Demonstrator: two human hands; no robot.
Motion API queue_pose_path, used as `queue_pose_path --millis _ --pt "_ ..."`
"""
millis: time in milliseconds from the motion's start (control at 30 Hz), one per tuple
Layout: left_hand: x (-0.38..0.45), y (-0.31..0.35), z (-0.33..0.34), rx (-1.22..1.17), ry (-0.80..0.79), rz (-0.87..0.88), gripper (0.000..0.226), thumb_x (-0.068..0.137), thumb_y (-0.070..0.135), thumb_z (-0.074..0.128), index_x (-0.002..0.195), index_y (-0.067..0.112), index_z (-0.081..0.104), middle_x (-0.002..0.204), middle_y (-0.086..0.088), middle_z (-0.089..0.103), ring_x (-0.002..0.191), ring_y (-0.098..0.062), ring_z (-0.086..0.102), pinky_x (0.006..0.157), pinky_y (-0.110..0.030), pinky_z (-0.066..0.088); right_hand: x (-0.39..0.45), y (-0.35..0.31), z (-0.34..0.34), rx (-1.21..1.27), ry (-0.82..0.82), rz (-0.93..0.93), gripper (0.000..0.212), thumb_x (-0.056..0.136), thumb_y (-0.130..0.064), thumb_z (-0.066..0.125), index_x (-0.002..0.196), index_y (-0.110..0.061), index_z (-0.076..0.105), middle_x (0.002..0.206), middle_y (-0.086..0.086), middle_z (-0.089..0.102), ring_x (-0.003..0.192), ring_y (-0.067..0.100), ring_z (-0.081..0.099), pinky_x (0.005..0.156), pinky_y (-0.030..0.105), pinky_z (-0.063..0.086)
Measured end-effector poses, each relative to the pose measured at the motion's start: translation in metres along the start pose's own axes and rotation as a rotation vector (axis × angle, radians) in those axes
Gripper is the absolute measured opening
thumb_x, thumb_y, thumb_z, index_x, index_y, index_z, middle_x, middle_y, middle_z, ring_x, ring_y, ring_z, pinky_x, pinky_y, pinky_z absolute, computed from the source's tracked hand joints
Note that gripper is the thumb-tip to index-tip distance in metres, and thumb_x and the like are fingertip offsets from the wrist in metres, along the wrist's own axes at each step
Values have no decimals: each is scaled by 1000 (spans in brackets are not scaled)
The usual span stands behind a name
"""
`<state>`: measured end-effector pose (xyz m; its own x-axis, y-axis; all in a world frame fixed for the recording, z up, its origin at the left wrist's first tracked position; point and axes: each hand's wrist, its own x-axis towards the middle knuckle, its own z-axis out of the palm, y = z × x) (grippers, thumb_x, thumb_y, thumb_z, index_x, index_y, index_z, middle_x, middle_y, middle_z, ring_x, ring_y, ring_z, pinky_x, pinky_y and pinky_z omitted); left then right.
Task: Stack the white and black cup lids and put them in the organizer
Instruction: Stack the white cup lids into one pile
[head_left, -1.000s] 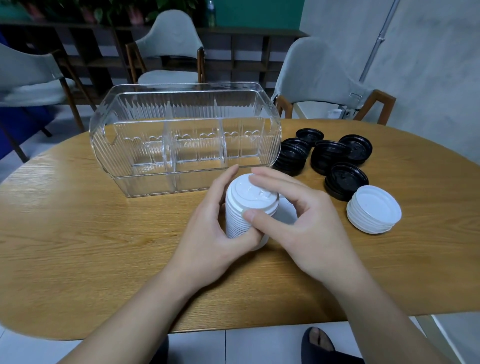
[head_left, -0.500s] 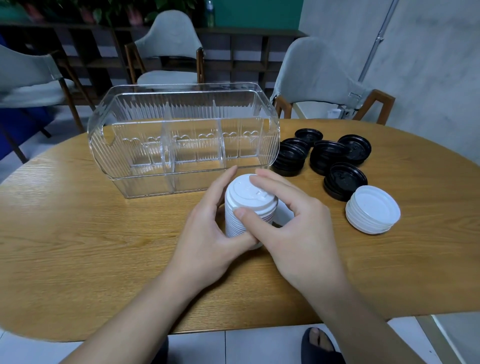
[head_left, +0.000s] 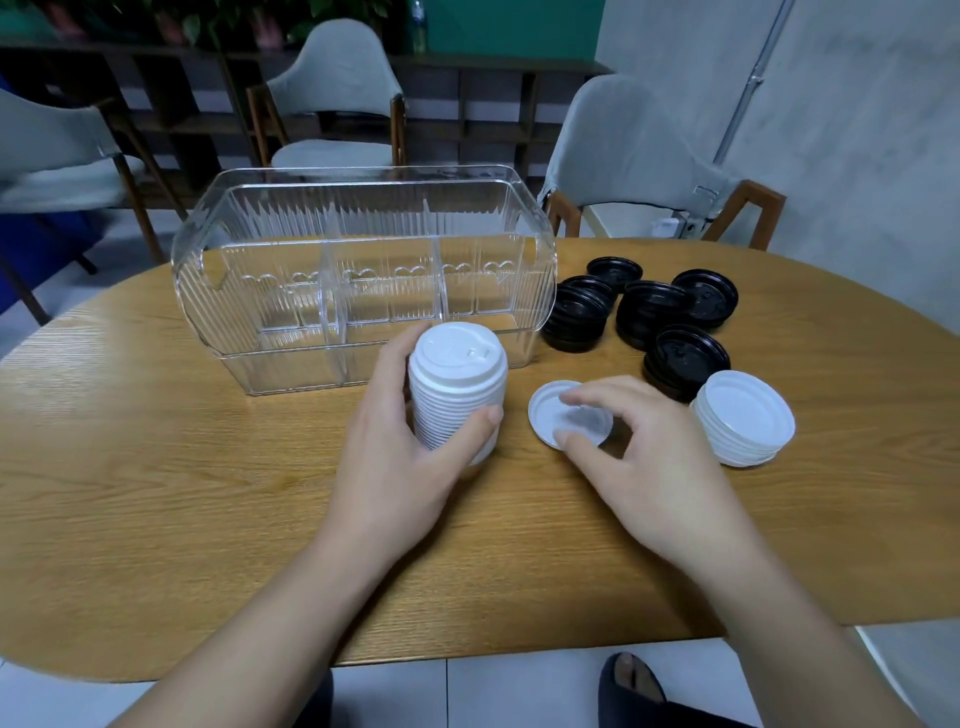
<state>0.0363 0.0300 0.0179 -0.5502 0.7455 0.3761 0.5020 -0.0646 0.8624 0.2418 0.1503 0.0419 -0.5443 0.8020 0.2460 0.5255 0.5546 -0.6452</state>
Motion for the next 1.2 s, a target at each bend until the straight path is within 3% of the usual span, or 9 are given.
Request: queue_pose_path --millis 233,400,500,600,733,833,967,1100,1200 --pt "2 0 -2 79 60 -33 87 91 52 88 164 33 44 159 22 53 150 -2 47 126 -34 41 -1 14 -1 -232 -61 -58 40 93 -11 81 129 -28 77 130 -20 68 123 12 57 119 34 32" --pt "3 -1 -3 60 40 -43 91 91 50 89 166 33 41 162 22 52 150 -3 50 126 -36 43 1 16 5 -250 -41 -92 12 95 -24 85 100 -31 77 113 -20 71 113 14 62 111 36 35" --pt "3 0 -3 64 37 -41 90 91 49 90 166 34 42 160 24 53 149 -1 51 125 -34 43 1 12 6 -221 -2 -107 14 98 -27 81 90 -33 71 101 -20 69 105 12 60 110 39 36" --pt "3 -1 -3 62 26 -35 89 91 49 90 165 35 42 160 25 53 149 -4 53 124 -41 47 3 7 6 -184 66 -137 12 99 -32 78 90 -33 70 92 -21 66 98 6 56 109 35 36" --pt "3 0 -4 56 17 -23 87 92 49 90 164 36 43 158 27 54 148 -2 53 124 -39 47 0 -1 3 -69 91 -102 11 101 -40 74 93 -34 71 91 -22 67 95 2 54 94 28 38" --pt "3 1 -5 48 4 -18 86 92 46 90 163 36 44 158 27 55 148 0 53 124 -38 46 -4 -6 -4 87 114 -57 8 103 -35 73 97 -31 73 89 -19 72 86 3 65 77 25 46" --pt "1 2 -4 20 -36 -10 87 92 42 91 164 36 44 160 26 55 149 -3 53 124 -42 47 -8 -12 -8 311 139 -43 10 107 -22 71 102 -28 76 95 -10 75 96 13 72 84 29 56" --pt "-3 4 -1 34 -87 25 93 92 45 90 168 37 39 164 30 49 153 0 48 127 -41 44 -10 -18 -9 520 131 -4 15 109 -14 67 106 -22 80 100 -5 79 93 7 72 82 17 54" --pt "-6 6 0 93 -43 92 102 92 55 87 173 32 31 172 22 39 163 -9 36 133 -46 35 -9 -22 -9 585 121 13 16 110 -14 65 109 -19 80 103 -6 80 95 5 73 83 15 54"
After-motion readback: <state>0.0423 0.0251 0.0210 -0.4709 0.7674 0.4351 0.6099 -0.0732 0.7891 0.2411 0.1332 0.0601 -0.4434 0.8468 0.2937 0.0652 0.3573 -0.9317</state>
